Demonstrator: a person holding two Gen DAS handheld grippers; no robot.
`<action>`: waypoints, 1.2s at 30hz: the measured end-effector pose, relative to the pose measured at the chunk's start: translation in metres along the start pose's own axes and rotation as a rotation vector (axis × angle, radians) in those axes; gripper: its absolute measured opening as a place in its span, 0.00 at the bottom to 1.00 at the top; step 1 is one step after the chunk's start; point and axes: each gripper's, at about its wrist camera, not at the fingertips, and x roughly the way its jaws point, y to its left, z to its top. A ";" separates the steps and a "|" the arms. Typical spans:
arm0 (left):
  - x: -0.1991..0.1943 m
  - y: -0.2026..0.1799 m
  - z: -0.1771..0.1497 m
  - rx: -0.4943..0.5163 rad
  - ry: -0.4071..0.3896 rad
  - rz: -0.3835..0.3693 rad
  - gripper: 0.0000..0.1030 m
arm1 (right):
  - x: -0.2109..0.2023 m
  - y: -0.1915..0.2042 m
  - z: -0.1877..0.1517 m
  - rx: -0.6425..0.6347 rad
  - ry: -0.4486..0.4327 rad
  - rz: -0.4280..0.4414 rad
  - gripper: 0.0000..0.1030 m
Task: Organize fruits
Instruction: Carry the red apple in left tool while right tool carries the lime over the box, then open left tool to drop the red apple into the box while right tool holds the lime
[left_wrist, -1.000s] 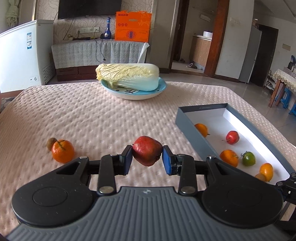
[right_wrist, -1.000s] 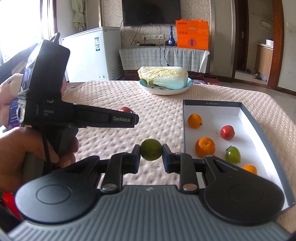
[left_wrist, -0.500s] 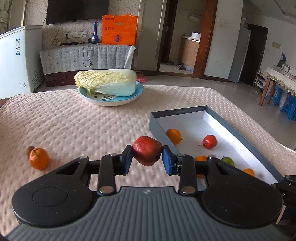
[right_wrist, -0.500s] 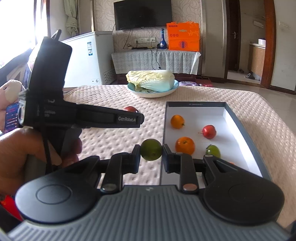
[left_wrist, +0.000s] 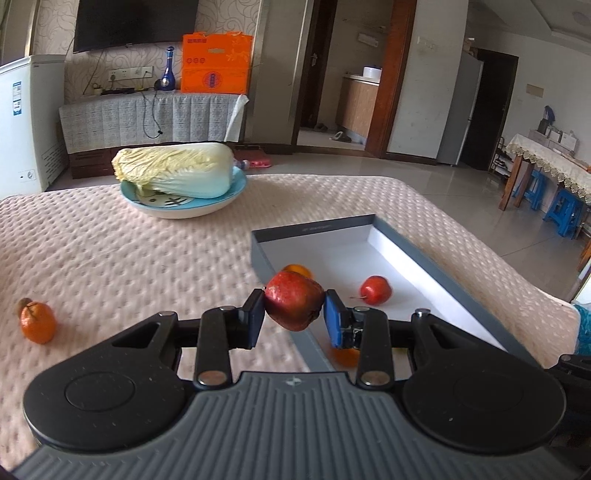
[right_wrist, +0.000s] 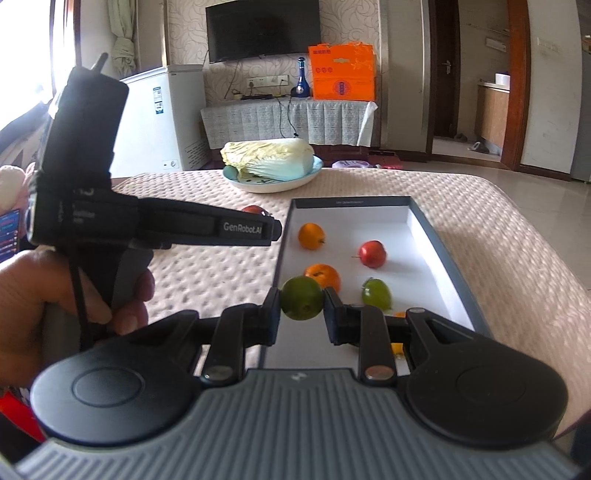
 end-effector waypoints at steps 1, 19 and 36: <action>0.001 -0.003 0.000 0.002 0.000 -0.003 0.39 | -0.001 -0.001 -0.001 0.001 0.000 -0.003 0.27; 0.023 -0.049 -0.002 0.030 0.021 -0.060 0.39 | -0.016 -0.027 -0.011 0.022 0.011 -0.045 0.27; 0.049 -0.075 0.002 0.050 0.038 -0.053 0.39 | -0.017 -0.041 -0.014 0.040 0.030 -0.061 0.27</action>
